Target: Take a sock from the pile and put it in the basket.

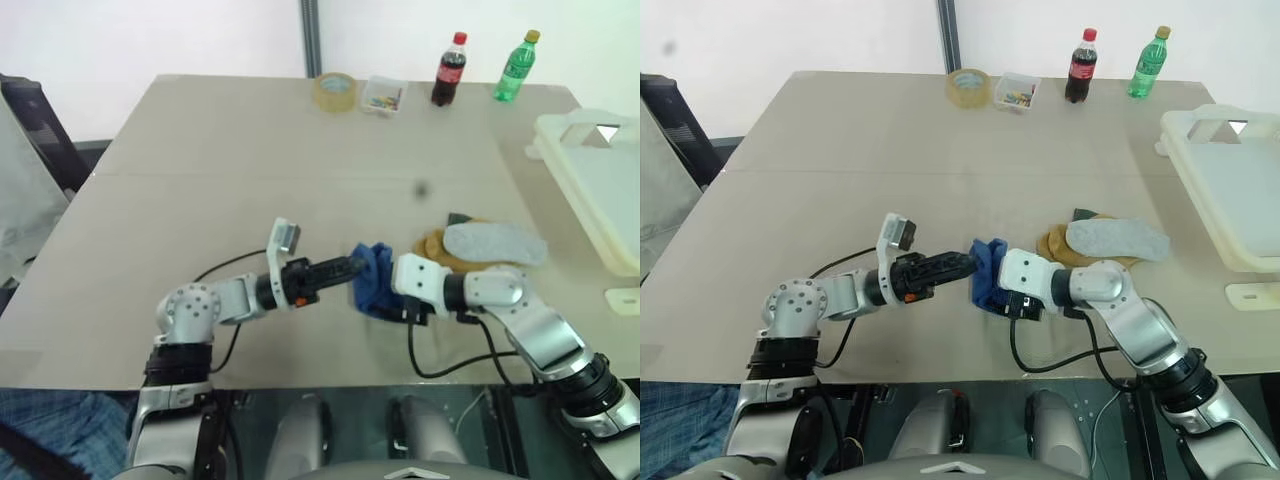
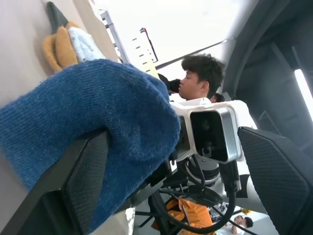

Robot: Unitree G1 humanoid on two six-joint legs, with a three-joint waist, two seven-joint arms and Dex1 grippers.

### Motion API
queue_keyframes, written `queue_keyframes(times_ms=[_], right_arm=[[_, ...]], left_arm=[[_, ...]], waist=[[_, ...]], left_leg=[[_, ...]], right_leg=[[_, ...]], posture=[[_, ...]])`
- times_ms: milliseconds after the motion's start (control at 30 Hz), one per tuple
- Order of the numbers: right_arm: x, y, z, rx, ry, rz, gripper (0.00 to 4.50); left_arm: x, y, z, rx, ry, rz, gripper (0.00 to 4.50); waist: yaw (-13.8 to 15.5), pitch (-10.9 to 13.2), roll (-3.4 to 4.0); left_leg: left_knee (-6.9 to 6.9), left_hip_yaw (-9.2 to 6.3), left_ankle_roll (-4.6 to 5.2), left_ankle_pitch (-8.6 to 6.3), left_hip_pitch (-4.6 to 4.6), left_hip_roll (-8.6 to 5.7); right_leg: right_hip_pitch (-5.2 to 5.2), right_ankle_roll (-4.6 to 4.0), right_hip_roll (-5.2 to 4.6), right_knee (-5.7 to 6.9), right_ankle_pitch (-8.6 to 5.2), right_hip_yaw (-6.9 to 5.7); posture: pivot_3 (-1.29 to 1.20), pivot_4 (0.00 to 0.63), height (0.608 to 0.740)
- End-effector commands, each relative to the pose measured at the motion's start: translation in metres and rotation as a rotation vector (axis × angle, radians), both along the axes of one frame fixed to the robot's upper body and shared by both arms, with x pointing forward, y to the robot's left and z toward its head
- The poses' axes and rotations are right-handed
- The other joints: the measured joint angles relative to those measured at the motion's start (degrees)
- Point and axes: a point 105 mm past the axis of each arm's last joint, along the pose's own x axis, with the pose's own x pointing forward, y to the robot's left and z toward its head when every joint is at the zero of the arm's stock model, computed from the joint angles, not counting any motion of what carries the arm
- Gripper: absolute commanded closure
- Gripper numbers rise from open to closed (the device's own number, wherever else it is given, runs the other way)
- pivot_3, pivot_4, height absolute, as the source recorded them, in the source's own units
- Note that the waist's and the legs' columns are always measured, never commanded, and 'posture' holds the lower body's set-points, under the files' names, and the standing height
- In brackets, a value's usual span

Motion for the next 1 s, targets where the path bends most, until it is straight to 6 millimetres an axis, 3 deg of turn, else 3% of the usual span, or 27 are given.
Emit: queue_keyframes(times_ms=[33,300,633,867,1000], right_arm=[[-0.008,0.006,0.01,0.019,-0.047,0.055,1.1],[-0.006,-0.003,0.011,-0.005,-0.061,0.029,1.1],[-0.01,-0.052,0.016,-0.077,-0.006,-0.141,1.1],[-0.015,-0.064,0.041,0.164,0.145,-0.312,1.1],[-0.004,-0.057,0.048,0.326,0.239,-0.401,0.07]], left_arm=[[-0.003,-0.007,0.005,0.003,-0.03,-0.039,0.06],[-0.003,-0.011,-0.005,0.027,-0.021,-0.071,0.06],[-0.003,-0.015,-0.018,0.073,-0.032,-0.108,0.06],[-0.001,-0.019,-0.023,0.079,-0.036,-0.131,0.06],[-0.001,-0.023,-0.028,0.085,-0.034,-0.152,0.0]], waist=[[0.0,0.0,0.0],[0.03,0.0,0.0],[0.31,0.0,-0.01],[0.45,0.0,-0.01],[0.39,0.0,-0.01]], left_leg=[[0.0,0.0,0.0,0.0,0.0,0.0],[0.02,0.0,-0.01,0.01,0.01,0.0],[0.03,-0.01,0.0,0.0,0.0,0.0],[0.04,-0.02,0.02,-0.01,0.02,0.04],[0.06,-0.02,0.02,-0.01,0.03,0.04]], right_leg=[[0.0,0.0,0.0,0.0,0.0,0.0],[0.01,0.0,0.01,0.0,0.0,0.0],[0.02,0.0,0.01,0.0,0.0,-0.01],[0.04,-0.01,0.04,0.01,0.0,-0.01],[0.06,-0.01,0.05,0.01,0.0,0.0]], posture=[[0.0,0.15,0.74],[0.0,0.15,0.74],[0.0,0.15,0.74],[0.0,0.15,0.74],[0.0,0.15,0.74]])
